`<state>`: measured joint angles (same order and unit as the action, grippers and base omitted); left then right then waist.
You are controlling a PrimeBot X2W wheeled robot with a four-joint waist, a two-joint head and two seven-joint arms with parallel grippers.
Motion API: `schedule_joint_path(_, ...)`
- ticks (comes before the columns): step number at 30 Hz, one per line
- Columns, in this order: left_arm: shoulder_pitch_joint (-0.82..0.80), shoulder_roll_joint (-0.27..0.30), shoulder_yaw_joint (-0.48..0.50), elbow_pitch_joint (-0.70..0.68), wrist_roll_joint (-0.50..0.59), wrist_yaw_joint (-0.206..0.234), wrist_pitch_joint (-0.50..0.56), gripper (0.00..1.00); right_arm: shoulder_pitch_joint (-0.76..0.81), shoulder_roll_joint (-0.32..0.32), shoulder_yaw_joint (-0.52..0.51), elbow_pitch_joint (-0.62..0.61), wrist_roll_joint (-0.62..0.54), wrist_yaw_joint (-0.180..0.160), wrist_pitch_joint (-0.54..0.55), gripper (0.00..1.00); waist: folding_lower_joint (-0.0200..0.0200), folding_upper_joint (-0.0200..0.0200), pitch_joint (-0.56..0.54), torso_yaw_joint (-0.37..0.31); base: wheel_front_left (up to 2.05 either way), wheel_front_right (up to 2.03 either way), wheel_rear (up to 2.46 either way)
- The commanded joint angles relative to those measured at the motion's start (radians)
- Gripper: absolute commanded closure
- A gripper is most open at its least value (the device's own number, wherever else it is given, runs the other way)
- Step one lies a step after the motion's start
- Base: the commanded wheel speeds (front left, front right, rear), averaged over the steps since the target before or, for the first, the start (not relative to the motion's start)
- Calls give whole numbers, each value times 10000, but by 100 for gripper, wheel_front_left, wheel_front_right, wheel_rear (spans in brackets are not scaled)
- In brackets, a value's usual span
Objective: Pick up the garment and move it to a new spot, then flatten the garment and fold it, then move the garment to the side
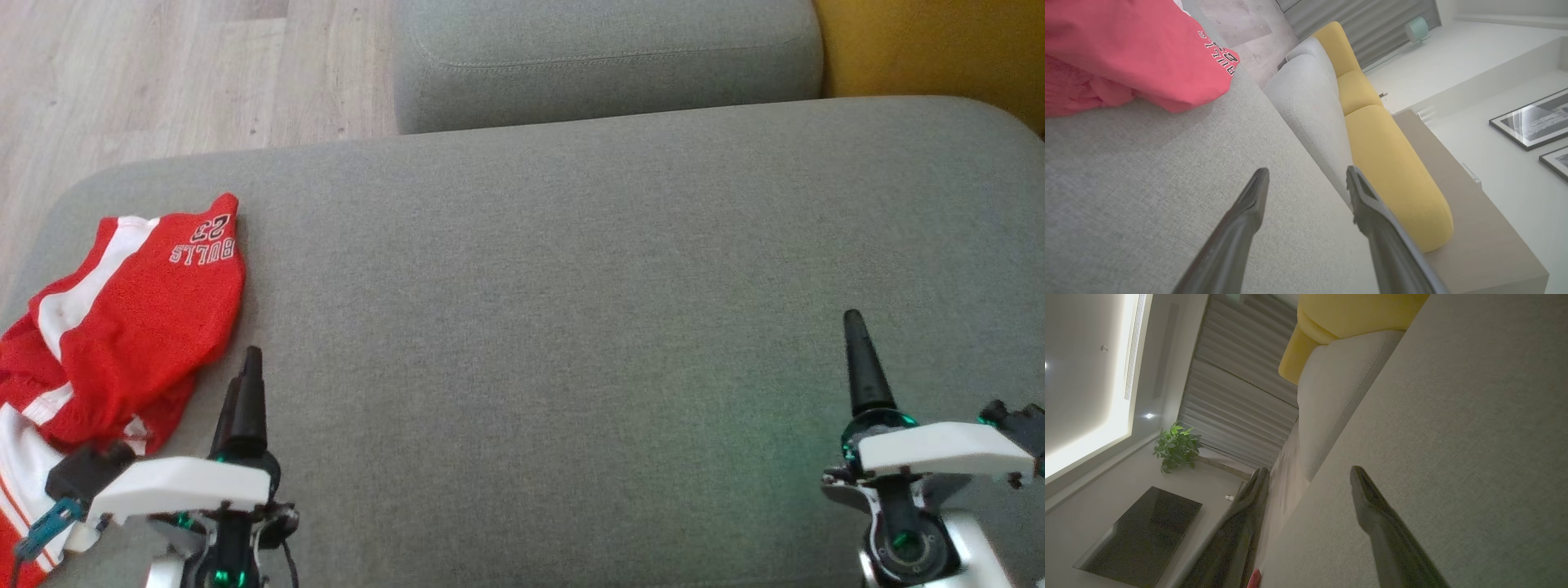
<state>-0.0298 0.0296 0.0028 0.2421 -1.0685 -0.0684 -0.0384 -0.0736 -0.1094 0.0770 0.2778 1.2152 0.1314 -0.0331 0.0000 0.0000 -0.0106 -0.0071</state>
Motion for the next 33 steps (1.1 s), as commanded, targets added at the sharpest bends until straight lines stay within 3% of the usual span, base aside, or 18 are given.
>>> schedule_joint_path(1, -637, 134, -1, -456, 549, 71, -136, 0, -725, -209, 250, -302, -482, -3, -172, 0, 0, 0, -15, 3, 0, 0, 0)
schedule_joint_path(14, -592, 204, -318, -528, 2896, 421, -486, 0, -827, -347, 618, -49, -2824, -4, -525, 0, 0, 0, -85, -13, 0, 0, 0)
schedule_joint_path(33, -771, 249, -709, -659, 5387, 961, -1043, 0, -955, 7, 173, -100, -5894, -5, -1086, 0, 0, 0, -120, -28, 0, 0, 0)
